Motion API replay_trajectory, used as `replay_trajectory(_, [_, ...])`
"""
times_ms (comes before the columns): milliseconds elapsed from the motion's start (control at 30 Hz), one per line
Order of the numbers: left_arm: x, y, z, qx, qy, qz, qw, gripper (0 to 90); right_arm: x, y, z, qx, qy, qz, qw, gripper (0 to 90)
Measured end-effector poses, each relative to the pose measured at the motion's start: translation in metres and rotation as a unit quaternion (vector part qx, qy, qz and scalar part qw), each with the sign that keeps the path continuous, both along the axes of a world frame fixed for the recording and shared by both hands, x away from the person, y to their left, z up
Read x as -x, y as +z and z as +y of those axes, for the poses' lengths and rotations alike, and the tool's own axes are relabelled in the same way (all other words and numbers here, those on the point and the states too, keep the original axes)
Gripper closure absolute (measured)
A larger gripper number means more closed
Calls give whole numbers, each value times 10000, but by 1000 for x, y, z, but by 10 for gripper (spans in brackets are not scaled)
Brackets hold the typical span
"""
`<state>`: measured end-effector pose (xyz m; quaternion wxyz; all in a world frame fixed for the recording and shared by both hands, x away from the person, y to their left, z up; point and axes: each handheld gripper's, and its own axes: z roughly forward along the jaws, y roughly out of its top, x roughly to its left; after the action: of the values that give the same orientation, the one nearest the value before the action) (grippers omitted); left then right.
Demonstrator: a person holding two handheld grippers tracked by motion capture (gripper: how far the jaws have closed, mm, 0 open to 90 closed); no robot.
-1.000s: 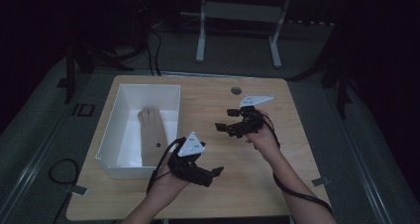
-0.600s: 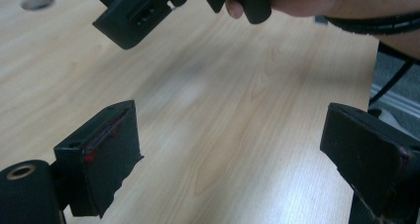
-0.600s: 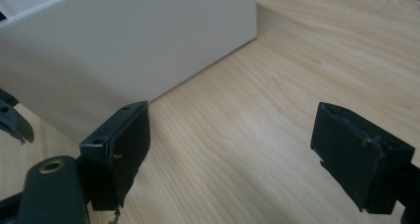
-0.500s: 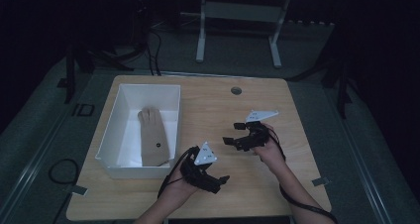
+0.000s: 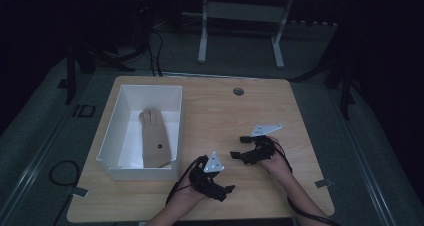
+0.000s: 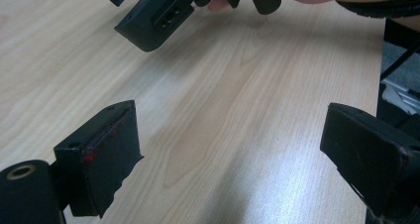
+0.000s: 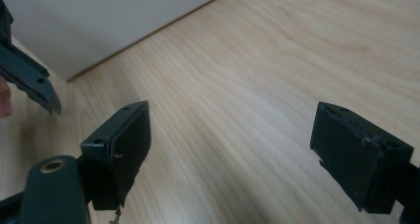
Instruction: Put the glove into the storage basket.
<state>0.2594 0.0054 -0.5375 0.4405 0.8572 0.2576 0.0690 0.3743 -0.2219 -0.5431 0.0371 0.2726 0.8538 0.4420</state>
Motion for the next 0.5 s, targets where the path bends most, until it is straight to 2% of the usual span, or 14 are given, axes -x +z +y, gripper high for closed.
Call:
replay_trajectory(167, [1,-10,-3,221,-121,121,9996,86,5,-8,-6,-15,93,4,10000,150])
replay_trajectory(367, [2,-19,-5,207,-153,47,9997,86,10,-16,-14,52,43,10,10000,151])
replay_trajectory(500, [2,-23,-5,258,-132,58,9996,86,11,-17,-18,-28,-2,-18,10000,151])
